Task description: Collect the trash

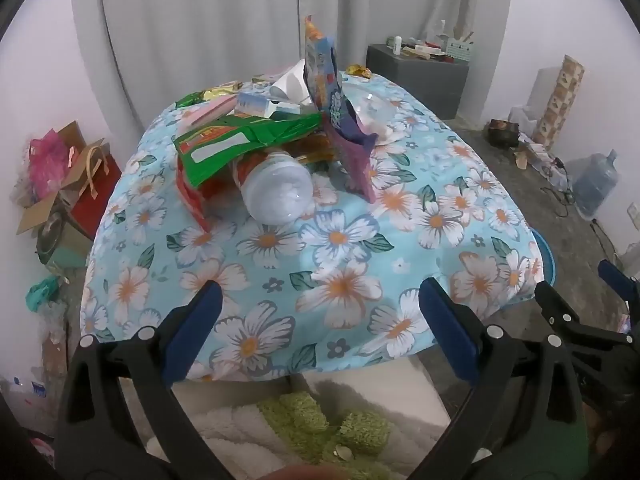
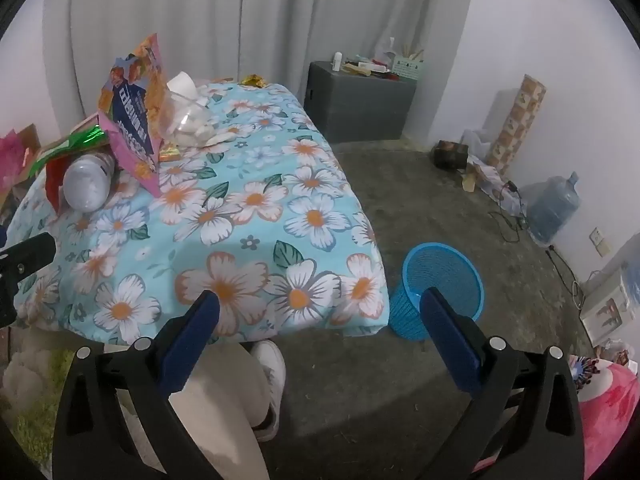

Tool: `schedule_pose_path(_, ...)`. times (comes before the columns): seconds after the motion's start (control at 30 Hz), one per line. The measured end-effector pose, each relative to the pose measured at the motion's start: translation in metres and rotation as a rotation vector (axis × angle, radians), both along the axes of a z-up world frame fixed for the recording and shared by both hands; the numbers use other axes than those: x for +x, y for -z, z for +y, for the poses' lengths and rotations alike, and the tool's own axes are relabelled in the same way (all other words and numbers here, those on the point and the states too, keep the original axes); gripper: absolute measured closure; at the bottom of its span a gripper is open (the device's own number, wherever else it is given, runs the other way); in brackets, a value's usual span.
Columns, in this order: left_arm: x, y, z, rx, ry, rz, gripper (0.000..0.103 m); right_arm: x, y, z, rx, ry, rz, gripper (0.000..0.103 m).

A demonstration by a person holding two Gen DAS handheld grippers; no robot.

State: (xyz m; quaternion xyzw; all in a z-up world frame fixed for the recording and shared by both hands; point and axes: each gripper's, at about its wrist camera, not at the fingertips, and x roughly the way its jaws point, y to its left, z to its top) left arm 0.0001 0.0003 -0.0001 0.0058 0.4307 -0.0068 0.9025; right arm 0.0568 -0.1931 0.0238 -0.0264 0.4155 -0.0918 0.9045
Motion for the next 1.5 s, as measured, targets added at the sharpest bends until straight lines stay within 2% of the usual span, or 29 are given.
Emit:
schedule_pose_path(0.83, 0.000, -0.004, 0.010, 0.000, -0.057, -0.028, 0.009, -0.015, 0.002, -0.022, -0.042, 0.064, 0.011, 0.005)
schedule_pose_path(1.5, 0.001, 0.000, 0.016, 0.004, -0.073, -0.017, 0.009, -0.014, 0.001, -0.019, -0.040, 0.053, 0.000, 0.005)
